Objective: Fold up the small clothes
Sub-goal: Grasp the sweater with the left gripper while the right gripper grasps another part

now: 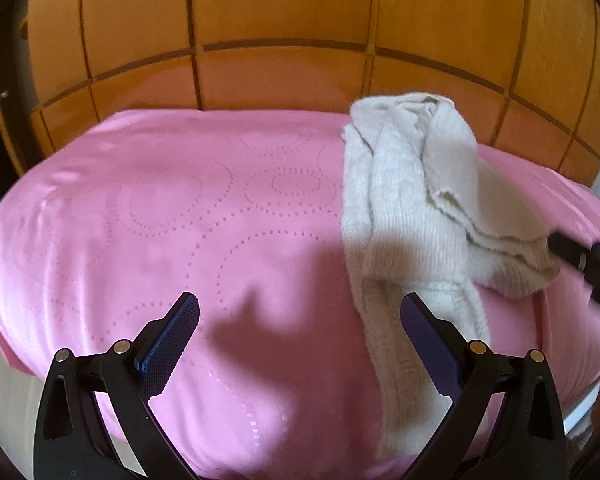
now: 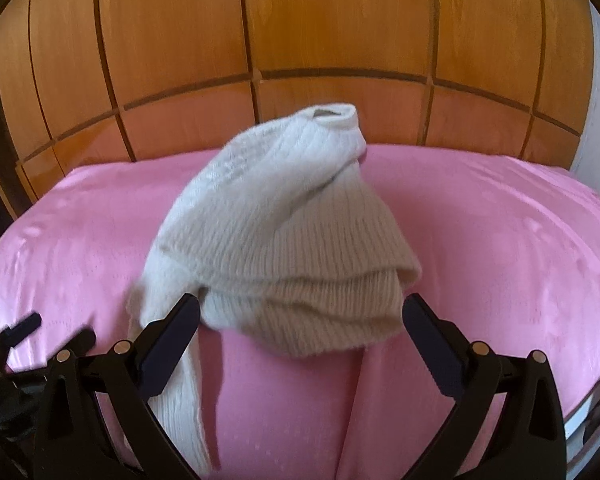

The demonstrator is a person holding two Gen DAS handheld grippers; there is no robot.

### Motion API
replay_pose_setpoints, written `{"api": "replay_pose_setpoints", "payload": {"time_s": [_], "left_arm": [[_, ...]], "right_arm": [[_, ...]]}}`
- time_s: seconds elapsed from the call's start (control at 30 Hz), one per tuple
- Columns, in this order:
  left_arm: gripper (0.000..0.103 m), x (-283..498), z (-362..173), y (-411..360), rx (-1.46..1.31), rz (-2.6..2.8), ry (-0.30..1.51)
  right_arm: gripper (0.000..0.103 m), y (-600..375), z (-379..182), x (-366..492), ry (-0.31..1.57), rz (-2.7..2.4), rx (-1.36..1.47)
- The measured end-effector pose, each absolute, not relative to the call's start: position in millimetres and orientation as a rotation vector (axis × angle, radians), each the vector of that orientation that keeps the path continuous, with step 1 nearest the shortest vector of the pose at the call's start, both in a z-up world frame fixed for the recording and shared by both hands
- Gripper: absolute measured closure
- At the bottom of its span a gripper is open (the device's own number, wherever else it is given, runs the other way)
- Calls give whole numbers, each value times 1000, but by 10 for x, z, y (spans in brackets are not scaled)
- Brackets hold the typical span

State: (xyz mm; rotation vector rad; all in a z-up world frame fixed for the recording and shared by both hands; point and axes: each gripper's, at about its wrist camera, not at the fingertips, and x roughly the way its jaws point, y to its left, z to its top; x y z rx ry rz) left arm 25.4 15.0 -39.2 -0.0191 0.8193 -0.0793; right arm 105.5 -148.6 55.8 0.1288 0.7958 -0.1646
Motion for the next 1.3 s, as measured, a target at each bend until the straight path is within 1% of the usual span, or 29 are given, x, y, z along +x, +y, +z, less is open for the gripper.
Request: {"api": "replay_pose_setpoints", "payload": {"time_s": [0.03,0.1,0.17,0.23,0.33,0.4,0.43,0.47,0.5,0.53,0.57,0.6,0.67,0.7,0.73,0.77,0.83,0.93,1.13,1.3], "left_arm": [[3,263,-427,164,-30,-130,838],[4,247,-470,157,-28,-183,850],[4,210,-509,117,-17,-251,850],[4,180,-550,69,-14,-316,861],[4,154,-613,-50,-1,-396,888],[4,147,-668,-148,17,-443,912],[9,148,-697,-187,26,-458,925],[19,150,-736,-236,41,-471,938],[24,164,-780,-290,60,-482,958],[30,166,-827,-335,77,-484,966],[36,167,-838,-361,87,-482,959],[41,158,-839,-379,96,-486,950],[73,139,-813,-389,99,-502,934],[86,154,-804,-373,97,-506,934],[89,166,-794,-356,93,-511,938],[91,176,-776,-335,86,-517,938],[91,192,-745,-301,80,-516,931],[92,199,-698,-232,60,-498,927],[93,365,-528,90,-42,-424,901],[93,540,-407,571,-180,-315,886]], "right_arm": [[2,-1508,585,1113,792,-153,134],[7,-1521,625,1205,789,-119,144],[18,-1484,667,1339,787,-71,146],[23,-1435,654,1513,814,-10,171],[24,-1348,483,1813,913,73,217],[24,-1247,351,1988,952,76,193],[24,-1208,278,2066,971,64,173],[30,-1201,189,2154,1001,52,179],[40,-1215,113,2234,1032,68,209],[65,-1234,78,2263,1047,77,223],[83,-1275,78,2275,1049,68,227],[90,-1328,112,2266,1034,59,234],[92,-1504,251,2180,981,68,265],[93,-1584,345,2119,949,61,259],[96,-1710,461,2048,906,36,240],[96,-1830,552,2011,879,10,228],[97,-2192,710,1936,825,-100,185],[97,-2808,737,1890,813,-263,198],[97,-3906,375,1935,895,-559,272],[95,-4212,115,1950,964,-645,300]]}}
